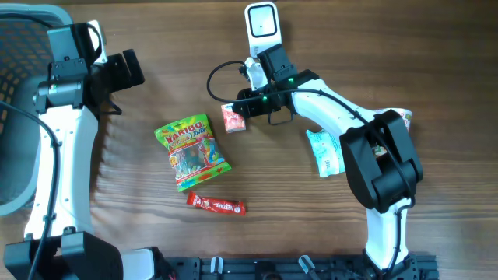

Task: Scan the item barcode

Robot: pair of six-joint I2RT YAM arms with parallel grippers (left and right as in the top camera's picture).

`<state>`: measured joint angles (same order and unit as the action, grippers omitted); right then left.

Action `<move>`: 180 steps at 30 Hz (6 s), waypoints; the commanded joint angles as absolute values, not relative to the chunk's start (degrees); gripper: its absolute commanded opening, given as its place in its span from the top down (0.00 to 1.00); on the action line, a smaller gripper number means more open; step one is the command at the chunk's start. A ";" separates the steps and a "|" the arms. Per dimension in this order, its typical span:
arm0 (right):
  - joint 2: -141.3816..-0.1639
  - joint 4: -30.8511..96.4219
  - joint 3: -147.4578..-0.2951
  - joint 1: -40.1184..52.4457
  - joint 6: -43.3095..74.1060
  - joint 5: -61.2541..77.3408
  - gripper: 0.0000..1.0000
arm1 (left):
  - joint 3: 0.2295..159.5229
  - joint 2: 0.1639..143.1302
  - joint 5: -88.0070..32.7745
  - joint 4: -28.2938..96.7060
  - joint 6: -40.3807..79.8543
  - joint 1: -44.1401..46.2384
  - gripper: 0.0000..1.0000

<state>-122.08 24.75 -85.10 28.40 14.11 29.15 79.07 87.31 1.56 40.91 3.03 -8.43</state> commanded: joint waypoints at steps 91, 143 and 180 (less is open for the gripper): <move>-96.14 89.01 -81.43 0.99 -46.46 82.24 0.96 | 79.50 86.78 1.08 40.75 2.13 -8.91 0.00; -136.00 62.24 -140.22 21.91 4.27 -9.98 0.96 | 79.50 86.78 1.08 40.75 2.13 -8.91 0.00; -116.77 92.16 -126.08 25.45 12.78 -6.26 0.96 | 79.50 86.78 1.08 40.75 2.13 -8.91 0.00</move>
<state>-115.13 91.96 -132.03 25.34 7.42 -2.15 79.07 87.31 1.56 40.88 3.03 -8.43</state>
